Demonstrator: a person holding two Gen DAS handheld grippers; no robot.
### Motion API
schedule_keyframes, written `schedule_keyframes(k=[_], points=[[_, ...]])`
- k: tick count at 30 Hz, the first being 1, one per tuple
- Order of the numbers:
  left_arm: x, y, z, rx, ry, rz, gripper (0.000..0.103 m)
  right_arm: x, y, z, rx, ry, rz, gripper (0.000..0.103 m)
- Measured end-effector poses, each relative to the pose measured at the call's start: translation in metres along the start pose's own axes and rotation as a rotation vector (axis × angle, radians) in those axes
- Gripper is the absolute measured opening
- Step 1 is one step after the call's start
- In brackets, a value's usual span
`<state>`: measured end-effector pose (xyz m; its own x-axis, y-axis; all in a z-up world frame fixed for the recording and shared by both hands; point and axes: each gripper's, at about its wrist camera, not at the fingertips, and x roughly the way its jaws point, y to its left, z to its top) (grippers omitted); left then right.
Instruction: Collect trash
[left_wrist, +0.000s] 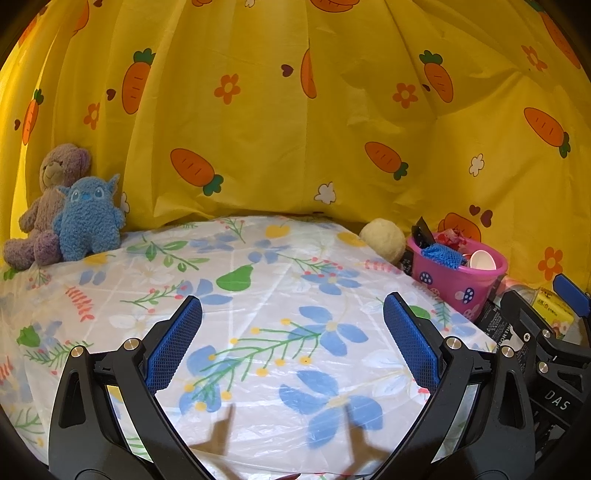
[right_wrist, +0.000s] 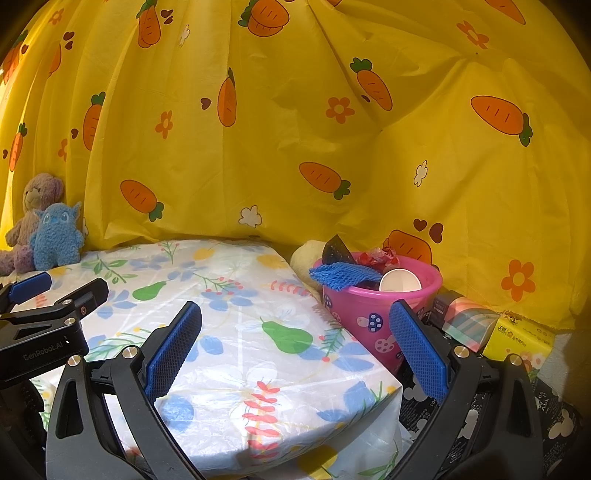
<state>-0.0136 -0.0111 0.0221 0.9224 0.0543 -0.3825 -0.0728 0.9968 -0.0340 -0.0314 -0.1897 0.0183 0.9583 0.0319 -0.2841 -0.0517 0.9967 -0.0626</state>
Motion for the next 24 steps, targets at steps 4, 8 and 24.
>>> schedule_keyframes(k=[4, 8, 24], points=[[0.0001, -0.0015, -0.0014, 0.009, -0.001, 0.001, 0.091, 0.0010, -0.0007, -0.0035, 0.000, 0.005, 0.002, 0.098], [-0.0001, -0.0025, -0.0025, 0.012, -0.003, -0.001, 0.091, 0.0024, -0.0016, -0.0066, 0.000, 0.009, 0.004, 0.098], [0.0010, -0.0037, -0.0032, 0.006, 0.001, 0.006, 0.091, 0.0059, -0.0067, -0.0073, 0.000, 0.021, 0.012, 0.098]])
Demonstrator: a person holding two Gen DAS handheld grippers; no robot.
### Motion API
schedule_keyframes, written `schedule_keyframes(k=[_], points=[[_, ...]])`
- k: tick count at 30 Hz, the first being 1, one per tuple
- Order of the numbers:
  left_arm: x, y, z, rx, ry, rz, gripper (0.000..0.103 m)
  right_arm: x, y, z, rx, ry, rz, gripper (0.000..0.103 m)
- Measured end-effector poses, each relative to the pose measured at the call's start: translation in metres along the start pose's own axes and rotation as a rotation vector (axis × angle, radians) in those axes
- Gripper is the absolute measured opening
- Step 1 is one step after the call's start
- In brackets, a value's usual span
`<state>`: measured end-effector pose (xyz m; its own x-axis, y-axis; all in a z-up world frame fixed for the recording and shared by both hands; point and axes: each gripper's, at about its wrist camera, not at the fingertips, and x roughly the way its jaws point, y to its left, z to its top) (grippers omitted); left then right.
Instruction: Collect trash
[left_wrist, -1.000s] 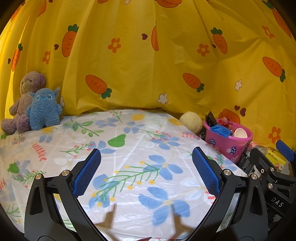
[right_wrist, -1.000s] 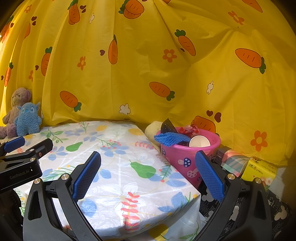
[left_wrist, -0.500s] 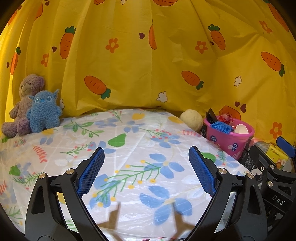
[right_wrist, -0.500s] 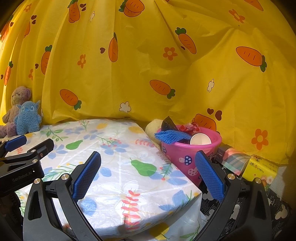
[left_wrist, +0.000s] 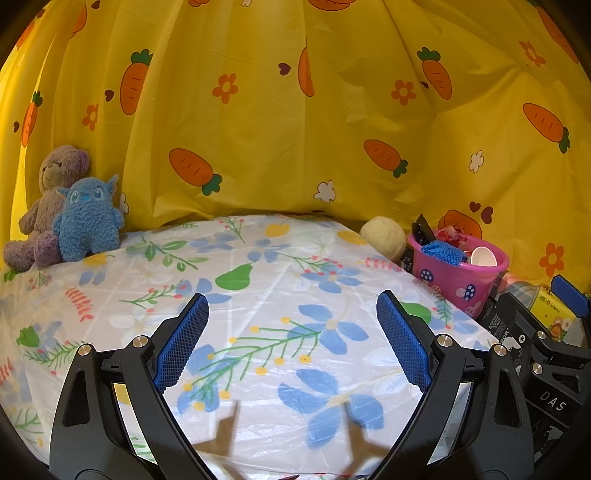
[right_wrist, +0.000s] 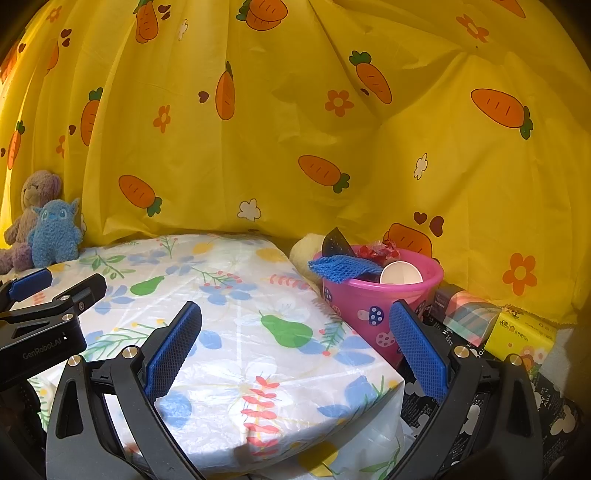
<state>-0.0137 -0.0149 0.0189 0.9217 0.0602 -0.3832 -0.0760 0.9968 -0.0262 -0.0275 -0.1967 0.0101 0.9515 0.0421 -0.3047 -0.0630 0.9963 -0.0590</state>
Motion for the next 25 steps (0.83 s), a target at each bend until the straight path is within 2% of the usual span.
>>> schedule_keyframes(k=[13, 19, 25], points=[[0.0012, -0.0004, -0.0008, 0.001, -0.002, -0.002, 0.091, 0.0010, -0.0015, -0.0010, 0.001, 0.004, -0.001, 0.098], [0.0003, -0.0042, -0.0010, 0.012, -0.011, 0.004, 0.096, 0.0022, -0.0028, -0.0008, 0.002, 0.006, 0.000, 0.098], [0.0031, -0.0034, -0.0011, 0.010, 0.001, 0.023, 0.096, 0.0031, -0.0044, -0.0025, 0.006, 0.009, 0.000, 0.098]])
